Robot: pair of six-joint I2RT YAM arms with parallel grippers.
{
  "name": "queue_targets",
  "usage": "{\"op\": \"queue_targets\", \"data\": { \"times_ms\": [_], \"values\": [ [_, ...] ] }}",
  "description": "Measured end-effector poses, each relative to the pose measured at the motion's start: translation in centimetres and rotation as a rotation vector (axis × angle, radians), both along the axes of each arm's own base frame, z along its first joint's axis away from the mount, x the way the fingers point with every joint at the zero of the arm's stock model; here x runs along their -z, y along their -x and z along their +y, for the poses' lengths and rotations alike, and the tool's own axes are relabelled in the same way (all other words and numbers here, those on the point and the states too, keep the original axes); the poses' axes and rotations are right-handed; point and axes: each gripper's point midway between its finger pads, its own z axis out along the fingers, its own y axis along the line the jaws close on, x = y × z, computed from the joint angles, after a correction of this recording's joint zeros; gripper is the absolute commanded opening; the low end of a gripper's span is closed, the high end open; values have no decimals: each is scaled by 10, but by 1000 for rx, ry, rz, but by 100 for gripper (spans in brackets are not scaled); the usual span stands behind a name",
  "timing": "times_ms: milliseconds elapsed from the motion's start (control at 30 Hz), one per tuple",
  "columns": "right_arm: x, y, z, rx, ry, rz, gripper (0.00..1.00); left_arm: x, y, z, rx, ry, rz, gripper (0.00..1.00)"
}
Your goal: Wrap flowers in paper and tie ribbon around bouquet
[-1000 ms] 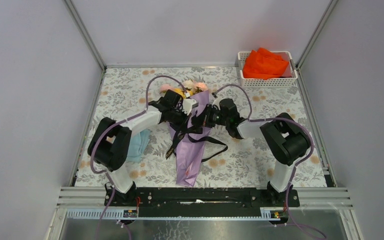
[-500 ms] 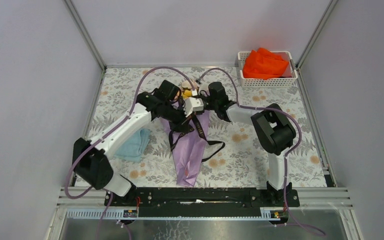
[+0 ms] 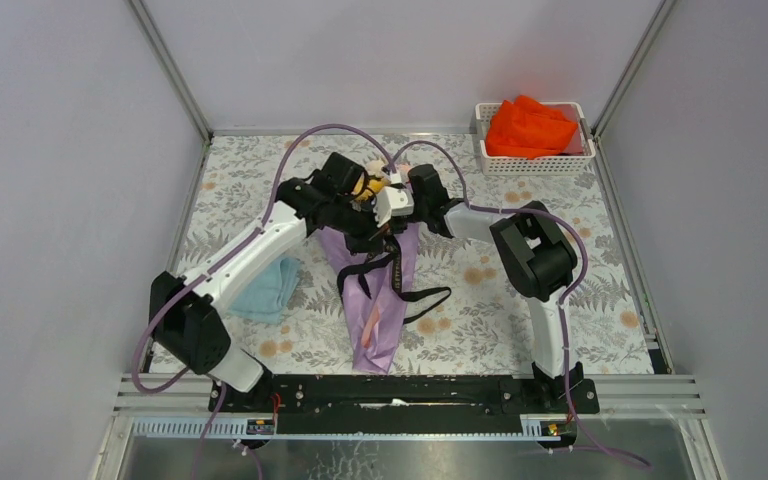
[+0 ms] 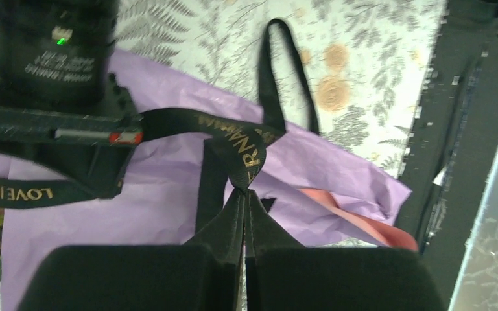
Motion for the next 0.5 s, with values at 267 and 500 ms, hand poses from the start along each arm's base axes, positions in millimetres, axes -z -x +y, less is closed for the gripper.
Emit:
{"op": "queue_targets", "data": {
  "times_ms": [267,500],
  "values": [
    [-3,7,-2,-38,-23,32,32,61,-60,44,-216,-26,69,0],
    [-15,2,-13,15,-23,59,43,113,-57,45,-251,-51,171,0]
  ]
}}
